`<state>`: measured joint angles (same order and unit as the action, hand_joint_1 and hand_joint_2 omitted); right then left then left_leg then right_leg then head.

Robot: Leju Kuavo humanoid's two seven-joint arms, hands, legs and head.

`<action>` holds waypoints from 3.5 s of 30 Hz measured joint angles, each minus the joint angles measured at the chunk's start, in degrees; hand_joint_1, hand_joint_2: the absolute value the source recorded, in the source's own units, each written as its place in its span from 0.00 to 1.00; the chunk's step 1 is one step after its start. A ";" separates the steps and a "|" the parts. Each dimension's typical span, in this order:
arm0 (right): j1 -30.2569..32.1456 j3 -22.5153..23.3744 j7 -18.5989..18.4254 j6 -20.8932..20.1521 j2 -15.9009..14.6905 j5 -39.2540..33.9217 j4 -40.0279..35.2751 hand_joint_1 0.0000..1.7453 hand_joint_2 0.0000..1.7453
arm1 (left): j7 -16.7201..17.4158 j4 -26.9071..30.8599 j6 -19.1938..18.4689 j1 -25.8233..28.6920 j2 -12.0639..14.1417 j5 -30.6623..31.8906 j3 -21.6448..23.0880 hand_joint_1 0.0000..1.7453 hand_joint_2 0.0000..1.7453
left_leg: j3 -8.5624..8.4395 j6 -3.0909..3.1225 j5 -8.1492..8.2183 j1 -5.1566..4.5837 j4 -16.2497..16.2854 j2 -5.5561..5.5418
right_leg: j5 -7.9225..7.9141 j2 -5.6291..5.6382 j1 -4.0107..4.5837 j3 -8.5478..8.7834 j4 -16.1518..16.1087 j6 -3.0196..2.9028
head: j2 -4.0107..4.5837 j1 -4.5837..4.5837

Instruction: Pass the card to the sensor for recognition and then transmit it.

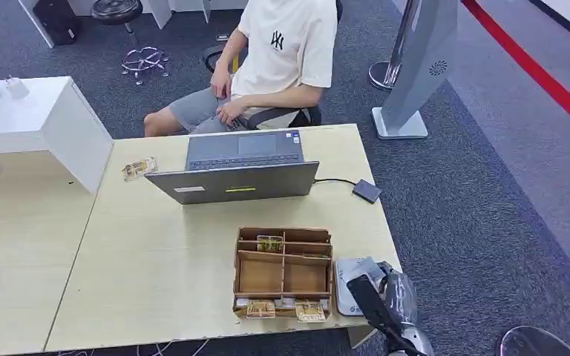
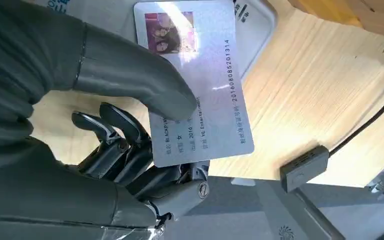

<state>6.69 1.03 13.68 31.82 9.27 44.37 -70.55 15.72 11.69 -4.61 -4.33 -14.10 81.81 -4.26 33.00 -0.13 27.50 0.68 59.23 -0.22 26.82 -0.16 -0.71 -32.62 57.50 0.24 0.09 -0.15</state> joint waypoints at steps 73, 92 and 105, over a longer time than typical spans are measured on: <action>3.38 4.73 23.08 8.02 8.61 0.67 -38.92 1.00 1.00 | -3.15 0.00 -6.25 -1.61 -0.33 7.89 1.22 0.00 0.00 | 0.11 0.09 -0.10 -0.04 0.00 0.10 | -0.17 0.07 -0.04 -0.02 -0.02 0.11 | 0.00 0.00; -15.13 -7.87 16.66 7.93 7.19 31.22 -28.38 1.00 1.00 | -5.16 0.00 -9.81 -3.07 -0.39 8.00 10.29 0.00 0.00 | 0.21 0.07 -0.38 -0.05 0.01 -0.11 | -0.31 -0.14 -0.04 -0.05 -0.01 0.13 | 0.00 0.02; -35.55 -17.89 -6.90 7.96 6.98 44.61 -9.02 1.00 1.00 | -5.66 0.00 -10.25 -3.24 -0.90 7.78 13.05 0.00 0.00 | 0.33 0.02 -0.53 -0.04 0.01 -0.06 | -0.47 -0.06 -0.04 -0.26 0.02 0.08 | 0.00 0.00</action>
<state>-28.86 -16.87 6.79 39.78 16.24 88.98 -79.57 10.05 11.69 -14.86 -7.57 -14.99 89.59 8.79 33.33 -0.11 26.96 0.64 59.25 -0.29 26.35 -0.22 -0.76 -32.88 57.52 0.32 0.09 -0.15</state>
